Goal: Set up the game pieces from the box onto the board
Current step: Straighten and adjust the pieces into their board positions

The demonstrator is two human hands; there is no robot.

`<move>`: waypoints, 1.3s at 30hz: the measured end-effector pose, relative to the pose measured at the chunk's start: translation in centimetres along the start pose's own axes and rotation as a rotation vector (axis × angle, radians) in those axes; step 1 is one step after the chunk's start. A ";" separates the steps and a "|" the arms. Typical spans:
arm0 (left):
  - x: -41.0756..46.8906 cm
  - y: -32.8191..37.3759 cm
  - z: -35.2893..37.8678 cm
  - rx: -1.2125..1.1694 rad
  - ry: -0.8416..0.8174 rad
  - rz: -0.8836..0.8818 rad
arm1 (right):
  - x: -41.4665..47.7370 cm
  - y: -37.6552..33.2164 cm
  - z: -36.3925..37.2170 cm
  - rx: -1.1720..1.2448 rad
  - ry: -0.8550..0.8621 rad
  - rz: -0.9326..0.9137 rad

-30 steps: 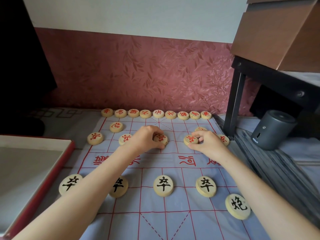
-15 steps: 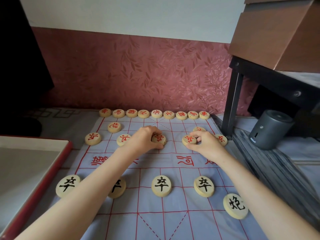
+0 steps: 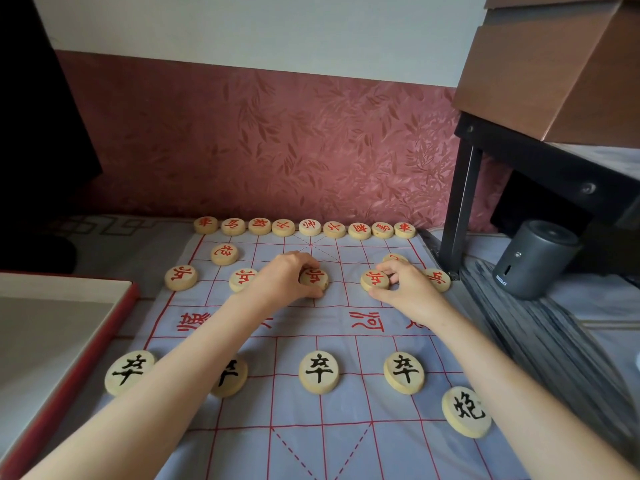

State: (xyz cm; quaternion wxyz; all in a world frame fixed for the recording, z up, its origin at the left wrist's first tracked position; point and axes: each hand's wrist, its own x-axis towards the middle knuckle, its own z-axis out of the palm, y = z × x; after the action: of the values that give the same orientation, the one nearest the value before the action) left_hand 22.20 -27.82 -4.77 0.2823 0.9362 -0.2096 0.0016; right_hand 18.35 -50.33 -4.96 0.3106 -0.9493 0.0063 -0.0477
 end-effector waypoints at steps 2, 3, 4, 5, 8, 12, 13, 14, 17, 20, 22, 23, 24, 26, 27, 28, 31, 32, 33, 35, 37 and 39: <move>0.0 0.0 0.0 -0.007 -0.008 -0.004 | 0.0 0.0 0.0 0.000 -0.004 -0.001; 0.0 0.0 0.0 -0.011 -0.011 -0.005 | 0.1 0.1 0.0 -0.002 -0.005 -0.001; 0.0 0.0 0.0 -0.011 -0.016 -0.005 | 0.1 0.1 0.0 -0.001 -0.006 -0.001; 0.1 0.0 0.0 -0.011 -0.020 -0.003 | 0.1 0.1 0.0 0.000 -0.005 -0.003; 0.1 -0.1 -0.1 -0.009 -0.033 0.000 | 0.1 0.2 0.0 -0.001 0.000 -0.004; 0.1 -0.1 -0.2 -0.002 -0.058 0.001 | 0.1 0.2 0.0 -0.005 -0.003 -0.005; 0.1 -0.1 -0.2 -0.005 -0.063 -0.003 | 0.1 0.2 0.0 -0.006 -0.004 -0.006; 0.1 0.0 -0.3 -0.010 -0.065 -0.008 | 0.1 0.2 0.1 -0.006 -0.006 -0.006; 0.1 0.1 -0.4 -0.014 -0.081 -0.021 | 0.1 0.3 0.0 -0.012 -0.009 -0.001; 0.1 0.6 -0.7 0.013 -0.101 -0.031 | -0.3 0.1 -0.1 -0.007 -0.006 0.008; 0.2 1.1 -0.9 0.056 -0.089 -0.044 | -0.7 -0.2 -0.4 -0.046 0.023 -0.015; 0.2 1.3 -1.1 0.078 -0.074 -0.052 | -1.0 -0.4 -0.6 -0.079 0.051 -0.031; 0.1 1.6 -1.4 0.095 -0.054 -0.056 | -1.3 -0.5 -1.0 -0.109 0.084 -0.048; 0.1 2.2 -1.7 0.104 -0.006 -0.034 | -2.0 -0.7 -2.0 -0.138 0.140 -0.075; 0.2 2.6 -1.8 0.092 0.013 -0.009 | -2.3 -0.7 -2.5 -0.133 0.155 -0.084; 0.3 3.0 -1.9 0.073 0.025 0.019 | -2.7 -0.6 -3.2 -0.113 0.163 -0.083; 1.3 4.4 -1.4 0.056 -0.008 0.098 | -3.2 0.7 -4.9 -0.021 0.195 -0.030; 1.9 4.8 -1.0 0.059 -0.027 0.121 | -3.2 1.4 -5.4 -0.005 0.209 -0.008; 2.4 5.2 -0.5 0.059 -0.045 0.138 | -3.2 2.2 -5.8 0.007 0.215 0.013; 3.7 6.0 0.4 0.061 -0.078 0.159 | -3.0 3.6 -6.5 0.018 0.171 0.045; 5.0 7.1 1.2 0.060 -0.101 0.182 | -2.5 4.8 -6.8 0.013 0.087 0.077; 6.2 8.2 1.9 0.059 -0.131 0.201 | -2.2 5.5 -6.8 0.029 0.033 0.096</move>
State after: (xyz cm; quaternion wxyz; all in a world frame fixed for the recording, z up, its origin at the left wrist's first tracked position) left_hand 24.39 -37.46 -1.32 0.2388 0.9164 -0.3202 -0.0251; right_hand 15.61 -58.65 -2.96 0.3259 -0.9425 0.0563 -0.0484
